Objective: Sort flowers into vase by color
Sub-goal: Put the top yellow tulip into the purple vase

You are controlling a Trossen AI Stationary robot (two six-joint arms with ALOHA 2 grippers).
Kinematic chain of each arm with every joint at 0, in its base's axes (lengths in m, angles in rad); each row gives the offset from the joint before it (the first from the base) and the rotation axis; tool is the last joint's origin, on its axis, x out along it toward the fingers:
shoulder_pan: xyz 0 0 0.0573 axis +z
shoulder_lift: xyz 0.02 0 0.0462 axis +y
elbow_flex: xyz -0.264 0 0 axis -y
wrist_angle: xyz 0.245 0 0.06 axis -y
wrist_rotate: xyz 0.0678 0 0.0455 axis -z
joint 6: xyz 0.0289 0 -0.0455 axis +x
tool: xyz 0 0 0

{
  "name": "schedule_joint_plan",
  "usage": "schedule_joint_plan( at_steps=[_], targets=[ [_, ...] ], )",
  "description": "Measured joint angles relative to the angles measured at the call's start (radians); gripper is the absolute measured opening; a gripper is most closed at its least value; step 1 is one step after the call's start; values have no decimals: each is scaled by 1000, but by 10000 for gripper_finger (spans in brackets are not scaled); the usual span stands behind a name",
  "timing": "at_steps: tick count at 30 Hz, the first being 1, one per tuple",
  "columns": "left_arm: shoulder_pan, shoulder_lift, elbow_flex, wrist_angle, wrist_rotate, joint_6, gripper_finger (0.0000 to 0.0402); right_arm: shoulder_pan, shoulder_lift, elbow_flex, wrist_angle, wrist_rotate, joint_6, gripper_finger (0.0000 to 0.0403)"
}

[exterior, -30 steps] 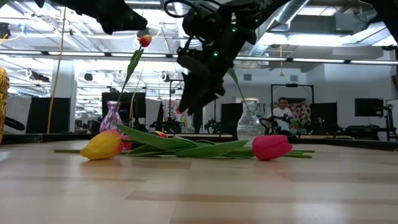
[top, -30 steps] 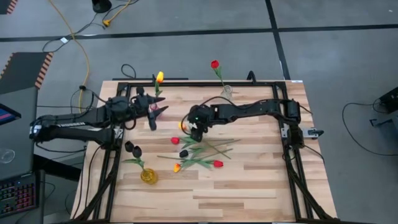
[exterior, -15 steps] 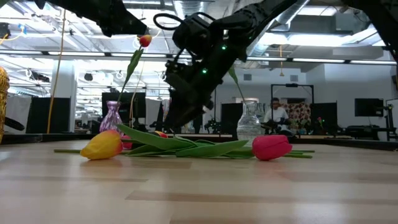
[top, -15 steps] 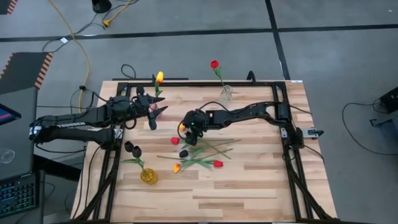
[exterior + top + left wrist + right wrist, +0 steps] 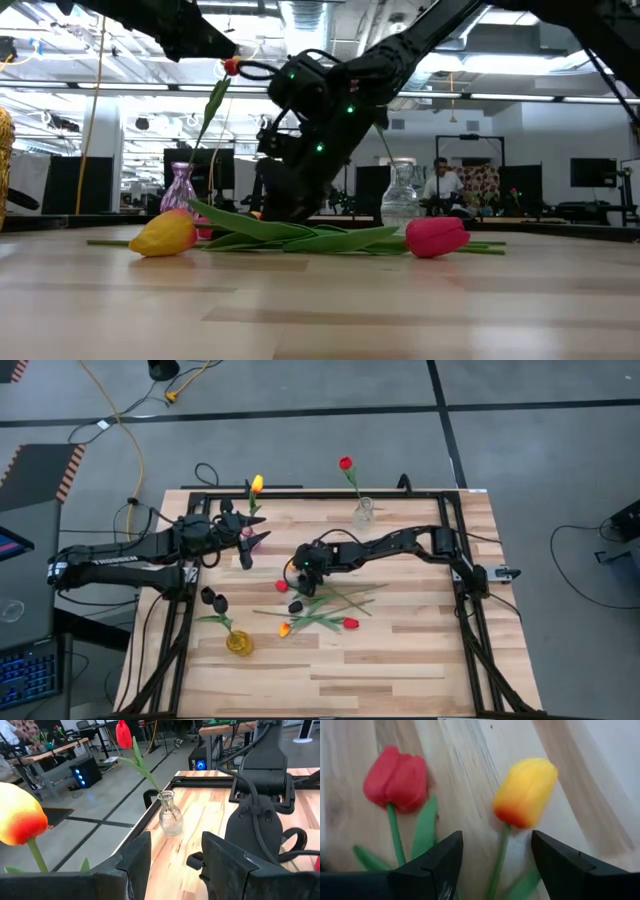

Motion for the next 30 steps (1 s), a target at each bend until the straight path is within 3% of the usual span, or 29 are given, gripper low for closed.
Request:
schedule_joint_plan(
  at_steps=[5,18,30],
  targets=[
    [0,0,0,0,1,0,164,0,1,0,-16,4,-1,219],
    [0,0,0,2,1,0,164,-2,-37,-3,-28,0,21,30],
    [0,0,0,11,-4,-14,164,-2,-210,-2,-11,1,41,50]
  ],
)
